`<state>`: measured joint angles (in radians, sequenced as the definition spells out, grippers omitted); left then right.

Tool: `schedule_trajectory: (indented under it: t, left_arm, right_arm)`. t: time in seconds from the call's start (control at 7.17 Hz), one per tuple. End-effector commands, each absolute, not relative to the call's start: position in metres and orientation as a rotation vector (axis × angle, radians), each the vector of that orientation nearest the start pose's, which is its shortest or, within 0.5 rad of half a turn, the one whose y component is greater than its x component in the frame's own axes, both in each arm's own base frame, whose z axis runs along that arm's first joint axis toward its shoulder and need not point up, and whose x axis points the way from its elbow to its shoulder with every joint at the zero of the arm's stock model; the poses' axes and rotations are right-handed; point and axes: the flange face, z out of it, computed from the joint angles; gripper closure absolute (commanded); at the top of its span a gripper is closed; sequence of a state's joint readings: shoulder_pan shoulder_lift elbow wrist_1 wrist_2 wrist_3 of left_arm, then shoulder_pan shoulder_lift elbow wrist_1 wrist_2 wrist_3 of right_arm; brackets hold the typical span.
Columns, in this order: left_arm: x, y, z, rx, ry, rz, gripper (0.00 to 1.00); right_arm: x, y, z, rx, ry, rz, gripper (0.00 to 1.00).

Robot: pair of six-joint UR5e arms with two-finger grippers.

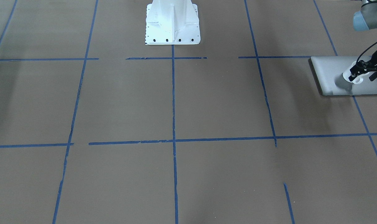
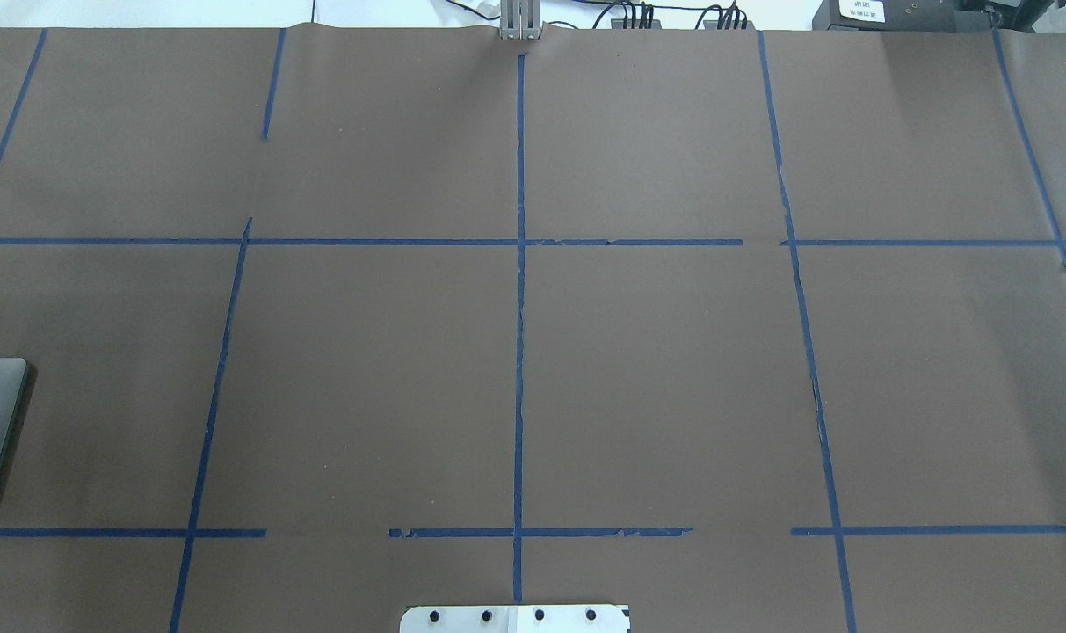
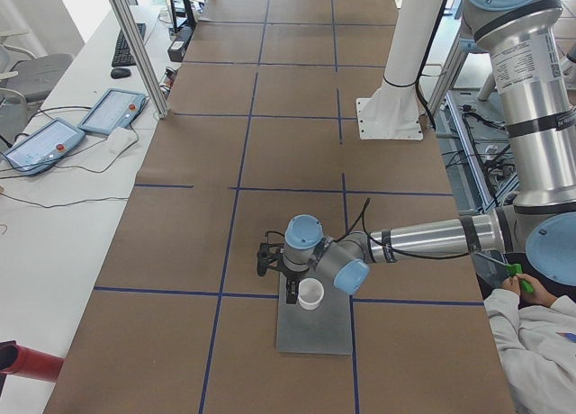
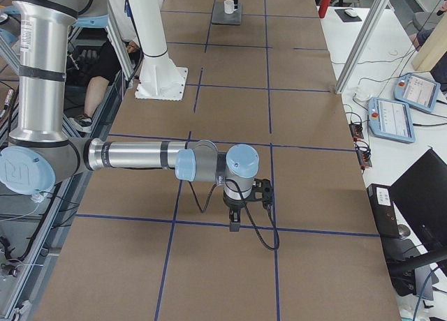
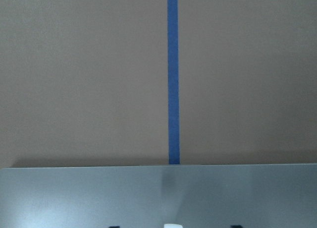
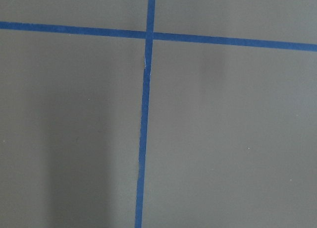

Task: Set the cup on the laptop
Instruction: 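Open the left gripper and raise it off the cup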

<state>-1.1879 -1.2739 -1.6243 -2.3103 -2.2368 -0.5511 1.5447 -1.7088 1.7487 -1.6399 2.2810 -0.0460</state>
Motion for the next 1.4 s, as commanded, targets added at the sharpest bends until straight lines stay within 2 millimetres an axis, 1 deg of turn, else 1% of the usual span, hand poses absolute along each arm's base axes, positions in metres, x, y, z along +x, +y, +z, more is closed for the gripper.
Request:
schedule_trajectory:
  t: [0.0,0.14,0.28,0.42,0.56,0.84,0.98,1.12,1.26]
  left_arm:
    - [0.042,-0.385,0.637,0.168,0.762,0.130,0.00]
    - [-0.008,-0.391,0.631,0.181,0.721,0.125,0.00]
    - [-0.034,-0.404,0.629,0.171,0.699,0.151,0.00]
    - [-0.067,-0.405,0.628,0.165,0.684,0.161,0.00]
    - [-0.084,-0.408,0.618,0.136,0.683,0.119,0.00]
    - [-0.083,-0.398,0.627,0.098,0.708,0.109,0.00]
    - [-0.079,-0.395,0.623,0.100,0.758,0.108,0.00]
    - [-0.077,-0.395,0.625,0.095,0.792,0.105,0.00]
    - [-0.076,-0.389,0.626,0.091,0.793,0.104,0.00]
  right_arm:
    - [0.057,-0.432,0.646,-0.022,-0.711,-0.058,0.00]
    - [0.057,-0.432,0.646,-0.021,-0.711,-0.059,0.00]
    - [0.057,-0.432,0.646,-0.022,-0.711,-0.058,0.00]
    - [0.057,-0.432,0.646,-0.022,-0.711,-0.058,0.00]
    - [0.057,-0.432,0.646,-0.022,-0.709,-0.058,0.00]
    - [0.057,-0.432,0.646,-0.021,-0.711,-0.059,0.00]
    - [0.057,-0.432,0.646,-0.022,-0.711,-0.058,0.00]
    - [0.057,-0.432,0.646,-0.022,-0.709,-0.058,0.00]
    - [0.057,-0.432,0.646,-0.022,-0.711,-0.058,0.00]
